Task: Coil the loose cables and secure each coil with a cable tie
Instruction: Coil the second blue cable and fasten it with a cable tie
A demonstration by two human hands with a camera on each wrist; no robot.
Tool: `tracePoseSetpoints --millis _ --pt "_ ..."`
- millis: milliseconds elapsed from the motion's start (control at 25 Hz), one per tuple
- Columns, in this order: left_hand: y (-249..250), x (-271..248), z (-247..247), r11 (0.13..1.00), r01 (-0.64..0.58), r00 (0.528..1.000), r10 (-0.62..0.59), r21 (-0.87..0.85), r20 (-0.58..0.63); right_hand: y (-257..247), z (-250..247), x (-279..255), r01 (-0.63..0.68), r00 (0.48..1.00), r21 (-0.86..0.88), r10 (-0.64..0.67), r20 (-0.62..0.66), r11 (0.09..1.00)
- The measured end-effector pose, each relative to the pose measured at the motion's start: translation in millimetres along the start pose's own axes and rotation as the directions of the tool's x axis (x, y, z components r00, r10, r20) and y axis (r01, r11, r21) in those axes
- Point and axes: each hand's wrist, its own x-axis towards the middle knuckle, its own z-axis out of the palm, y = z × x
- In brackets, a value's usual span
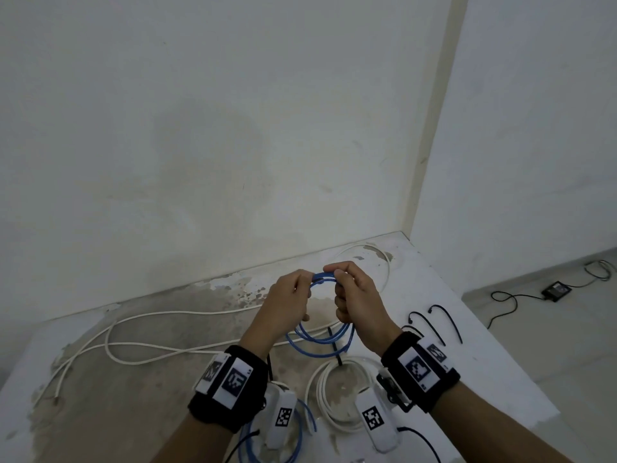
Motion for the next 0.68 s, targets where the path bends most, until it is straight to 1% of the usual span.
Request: tracePoseSetpoints --millis 40,80,120,160,200,240,280,320,400,520,600,680 --pt "0.5 -0.9 3.1 0.999 0.027 0.999 -0.026 -0.03 0.039 1.8 -0.4 -0.5 0.007 1.0 0.019 -0.006 -0.017 1.0" --pt "1.8 -1.9 5.6 0.988 0.096 0.993 -0.086 -0.119 0.085 3.7 -1.8 -0.9 0.014 0.999 0.042 -0.013 -0.038 0.999" --pt "3.5 -3.3 7.6 0.951 0.201 0.975 -0.172 -0.235 0.137 6.0 -4.1 -1.5 0.023 0.998 0.062 -0.019 -0.061 0.998" --pt "6.8 -5.2 8.5 0.894 0.296 0.951 -0.244 -0.336 0.19 8.0 -6.2 -1.6 0.031 0.996 0.075 -0.025 -0.084 0.997" --pt "9.5 -5.5 9.7 0.845 0.36 0.929 -0.288 -0.396 0.23 9.0 -8.9 -1.7 0.035 0.995 0.087 -0.027 -0.1 0.996" --pt "10.8 -4.2 11.0 0.818 0.389 0.919 -0.314 -0.423 0.237 10.0 -10.7 -2.2 0.033 0.995 0.101 -0.023 -0.102 0.994" --pt "11.9 -1.8 12.4 0.814 0.387 0.922 -0.323 -0.434 0.215 10.8 -12.2 -3.4 0.029 0.996 0.108 -0.02 -0.085 0.994" --pt "11.6 1.4 14.8 0.827 0.36 0.933 -0.316 -0.432 0.171 12.0 -13.7 -6.1 0.026 0.998 0.087 -0.021 -0.055 0.996" --pt "9.0 7.0 20.1 0.857 0.297 0.953 -0.292 -0.421 0.078 16.8 -16.0 -13.6 0.033 0.999 -0.001 -0.033 0.022 0.999" --pt "4.6 10.2 25.3 0.889 0.233 0.969 -0.246 -0.395 0.019 28.0 -23.5 -22.3 0.036 0.994 -0.059 -0.029 0.108 0.998" --pt "-0.2 14.2 27.3 0.911 0.198 0.975 -0.22 -0.362 -0.022 32.3 -31.5 -24.3 0.041 0.993 -0.093 -0.03 0.117 0.995" --pt "-5.4 21.1 28.6 0.958 0.147 0.981 -0.172 -0.245 -0.085 32.1 -39.9 -25.1 0.039 0.993 -0.096 -0.028 0.119 0.995"
